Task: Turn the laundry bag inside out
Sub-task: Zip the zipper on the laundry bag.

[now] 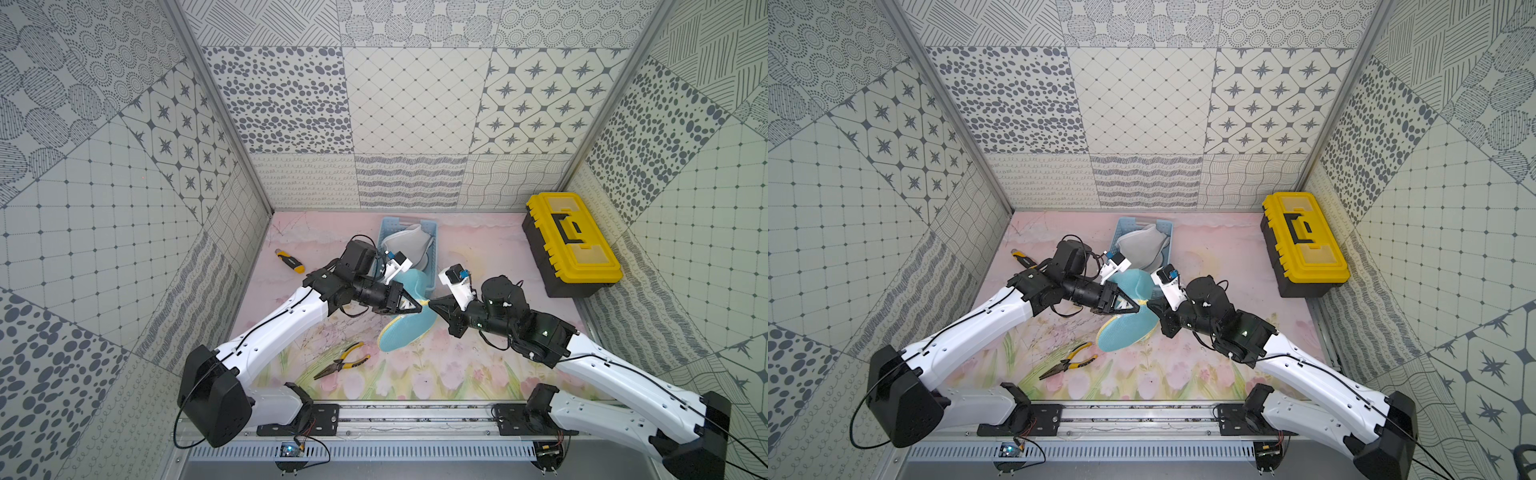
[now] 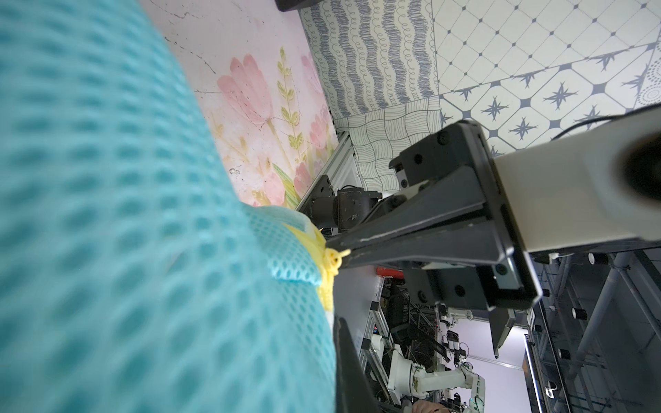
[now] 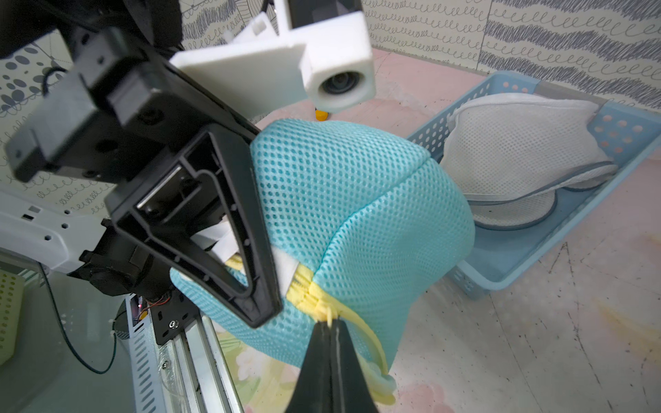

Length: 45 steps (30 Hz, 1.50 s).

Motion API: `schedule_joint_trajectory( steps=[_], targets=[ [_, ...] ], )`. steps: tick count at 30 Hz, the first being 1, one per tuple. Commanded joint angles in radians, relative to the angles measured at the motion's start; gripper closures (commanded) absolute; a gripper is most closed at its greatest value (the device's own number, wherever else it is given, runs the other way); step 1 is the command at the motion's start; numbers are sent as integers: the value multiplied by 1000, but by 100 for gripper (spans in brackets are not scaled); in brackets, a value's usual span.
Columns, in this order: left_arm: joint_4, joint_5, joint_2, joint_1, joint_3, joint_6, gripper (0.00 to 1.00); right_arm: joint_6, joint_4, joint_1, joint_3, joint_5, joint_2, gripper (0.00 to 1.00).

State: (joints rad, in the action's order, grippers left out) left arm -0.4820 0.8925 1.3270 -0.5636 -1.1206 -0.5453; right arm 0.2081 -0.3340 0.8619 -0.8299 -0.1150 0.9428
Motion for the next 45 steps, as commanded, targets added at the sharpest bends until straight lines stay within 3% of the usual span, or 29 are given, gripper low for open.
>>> schedule_joint_trajectory(
  steps=[1,11,15,18,20,26,31,34,40,45],
  targets=[
    [-48,-20,-19,-4,-21,41,100,47,-81,-36,43,86,-47,100],
    [-80,-20,8,-14,-8,39,100,106,-129,-60,62,96,-61,100],
    [-139,-38,35,-57,-12,54,98,75,-140,-61,6,1,-47,100],
    [-309,-162,56,-87,-26,98,55,56,-148,-61,-24,-63,-15,100],
    [-377,-265,43,-100,-3,94,44,56,-147,-60,-27,-75,4,100],
    [-479,-511,-75,-135,85,34,42,44,-155,-60,-42,-55,41,100],
    [-513,-556,-171,-135,72,28,37,56,-137,-60,-11,-69,71,100],
    [-546,-601,-188,-137,51,37,43,56,-121,-60,0,-80,74,100],
    [-154,-547,-288,-137,90,93,36,39,-86,-60,14,-117,83,100],
    [170,-474,-141,-137,46,158,32,36,-85,-61,4,-125,94,100]
  ],
)
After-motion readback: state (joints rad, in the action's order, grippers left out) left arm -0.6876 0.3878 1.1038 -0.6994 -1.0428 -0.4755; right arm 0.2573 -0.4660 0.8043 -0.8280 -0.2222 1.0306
